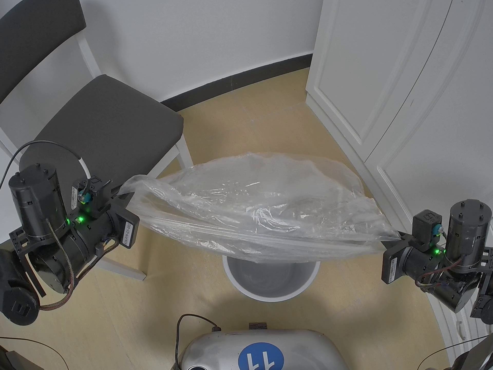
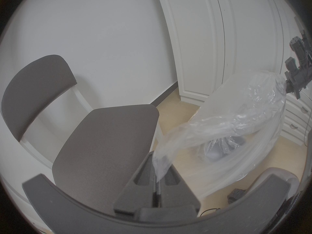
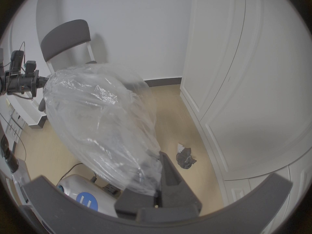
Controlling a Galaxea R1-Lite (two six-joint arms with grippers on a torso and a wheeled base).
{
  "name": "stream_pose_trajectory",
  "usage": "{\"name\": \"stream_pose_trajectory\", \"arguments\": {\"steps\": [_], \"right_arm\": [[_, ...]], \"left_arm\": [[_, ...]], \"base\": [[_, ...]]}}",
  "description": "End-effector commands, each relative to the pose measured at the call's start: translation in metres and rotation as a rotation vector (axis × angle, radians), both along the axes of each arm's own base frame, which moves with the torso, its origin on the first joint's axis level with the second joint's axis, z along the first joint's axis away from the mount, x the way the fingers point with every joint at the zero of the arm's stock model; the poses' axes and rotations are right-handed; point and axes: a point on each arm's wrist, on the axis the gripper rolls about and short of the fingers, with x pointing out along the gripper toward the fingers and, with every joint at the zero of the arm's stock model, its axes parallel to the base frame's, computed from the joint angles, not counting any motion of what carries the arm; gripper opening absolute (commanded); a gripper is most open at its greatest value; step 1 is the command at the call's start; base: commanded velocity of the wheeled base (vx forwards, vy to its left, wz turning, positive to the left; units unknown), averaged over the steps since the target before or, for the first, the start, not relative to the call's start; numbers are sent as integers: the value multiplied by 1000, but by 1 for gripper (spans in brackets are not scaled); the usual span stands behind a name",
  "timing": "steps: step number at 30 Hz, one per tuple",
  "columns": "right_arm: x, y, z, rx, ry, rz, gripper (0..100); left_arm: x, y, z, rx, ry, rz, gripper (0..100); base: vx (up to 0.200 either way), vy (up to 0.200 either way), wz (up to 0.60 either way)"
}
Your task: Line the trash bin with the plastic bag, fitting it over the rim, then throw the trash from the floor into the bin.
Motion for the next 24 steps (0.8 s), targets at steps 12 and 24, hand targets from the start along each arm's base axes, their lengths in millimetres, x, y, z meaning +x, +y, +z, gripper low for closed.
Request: {"name": "stream_pose_trajectory", "arguments": {"steps": [12,24], "right_arm": [[-1,-17,-18,-136,47,-36,0],[-2,-22,-21,-168,54,-43,0]], "left_arm": [[4,6,-1,9,1,33,0],[6,6,-2,13,8,36,0]], "base": [[0,0,0],[0,0,0]]}}
